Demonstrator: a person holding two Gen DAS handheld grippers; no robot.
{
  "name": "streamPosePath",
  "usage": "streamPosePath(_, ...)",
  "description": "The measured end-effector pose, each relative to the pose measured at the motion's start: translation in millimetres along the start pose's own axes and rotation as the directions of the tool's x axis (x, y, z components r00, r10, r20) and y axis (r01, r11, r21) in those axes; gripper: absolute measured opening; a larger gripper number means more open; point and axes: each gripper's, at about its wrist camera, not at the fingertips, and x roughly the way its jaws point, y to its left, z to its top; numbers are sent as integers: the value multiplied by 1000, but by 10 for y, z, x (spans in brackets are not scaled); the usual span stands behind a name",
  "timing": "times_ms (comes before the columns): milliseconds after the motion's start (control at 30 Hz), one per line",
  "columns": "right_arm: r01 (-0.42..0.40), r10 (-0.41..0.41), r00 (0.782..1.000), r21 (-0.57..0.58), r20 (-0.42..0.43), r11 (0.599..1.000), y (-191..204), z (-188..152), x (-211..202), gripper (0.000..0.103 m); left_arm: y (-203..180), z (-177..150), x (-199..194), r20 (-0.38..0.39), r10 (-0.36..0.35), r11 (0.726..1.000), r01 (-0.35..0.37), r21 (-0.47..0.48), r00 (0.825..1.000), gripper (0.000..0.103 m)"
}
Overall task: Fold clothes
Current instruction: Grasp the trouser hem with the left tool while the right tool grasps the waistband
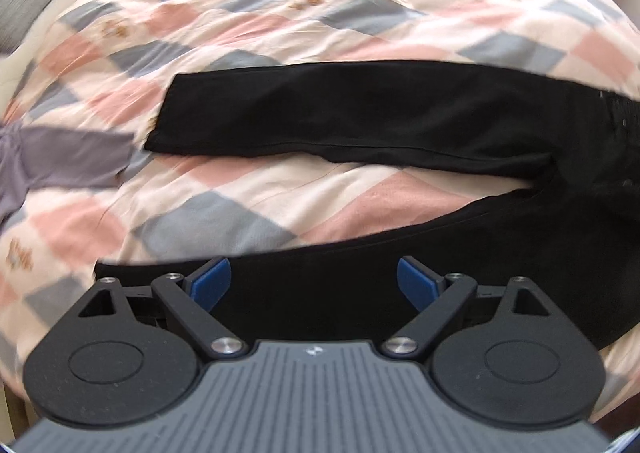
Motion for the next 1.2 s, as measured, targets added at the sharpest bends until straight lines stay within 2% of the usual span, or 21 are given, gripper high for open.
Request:
streamPosePath(133, -36, 37, 999, -20, 34, 999, -195, 118, 215, 97, 48, 196, 379, 36, -75, 993, 71, 95, 997, 89)
streamPosePath(267, -66, 70, 996, -73, 52, 995, -282, 331, 372, 97, 104, 492, 739, 51, -148, 971, 135, 195, 988, 89)
streamPosePath(367, -115, 116, 993, -78, 12, 990, -335, 550, 533, 97, 145, 758, 997, 55, -199, 950, 179, 257, 979, 88)
streamPosePath(433, -146, 144, 989, -97, -28, 985, -342, 718, 663, 93, 183, 988, 1180, 52, -243, 930, 218, 296, 969, 87)
streamPosePath(467, -155, 150, 988, -122, -46, 980, -329, 806, 734, 88, 202, 1087, 1269, 47, -268, 916, 240, 322, 962, 83)
streamPosePath(533, -152, 140, 988, -203, -71, 967, -313, 983, 859, 81, 231, 1288, 1454, 34, -301, 888, 268, 373, 953, 70)
streamPosePath(600, -150, 131, 988, -293, -83, 944, -312, 1184, 974, 70, 263, 1483, 1630, 25, -315, 862, 274, 427, 949, 41)
streamPosePath(700, -151, 132, 988, -374, -77, 915, -366, 1515, 1094, 67, 337, 1787, 1863, 44, -324, 830, 262, 492, 945, 41)
streamPosePath(767, -162, 145, 987, -407, -73, 899, -404, 1732, 1142, 67, 389, 1972, 1964, 34, -366, 801, 296, 521, 930, 46)
streamPosePath(800, -167, 151, 986, -424, -71, 890, -423, 1840, 1166, 67, 415, 2065, 2015, 29, -386, 785, 313, 534, 922, 55)
streamPosePath(833, -179, 160, 984, -436, -79, 882, -438, 1933, 1200, 67, 438, 2152, 2064, 22, -406, 769, 329, 548, 914, 59)
streamPosePath(933, -220, 176, 975, -465, -136, 858, -464, 2141, 1332, 67, 472, 2344, 2231, -39, -449, 705, 381, 598, 893, 60)
streamPosePath(1033, -284, 201, 955, -467, -220, 837, -505, 2267, 1504, 67, 535, 2505, 2388, -91, -453, 670, 407, 621, 887, 53)
streamPosePath(1100, -314, 206, 940, -461, -271, 830, -534, 2300, 1616, 67, 607, 2588, 2482, -136, -468, 652, 445, 614, 873, 41)
streamPosePath(1133, -327, 208, 934, -457, -292, 827, -549, 2308, 1665, 67, 639, 2623, 2526, -161, -469, 643, 461, 612, 868, 40)
streamPosePath(1200, -345, 206, 921, -446, -330, 826, -595, 2314, 1757, 66, 681, 2653, 2621, -196, -458, 625, 470, 624, 867, 30)
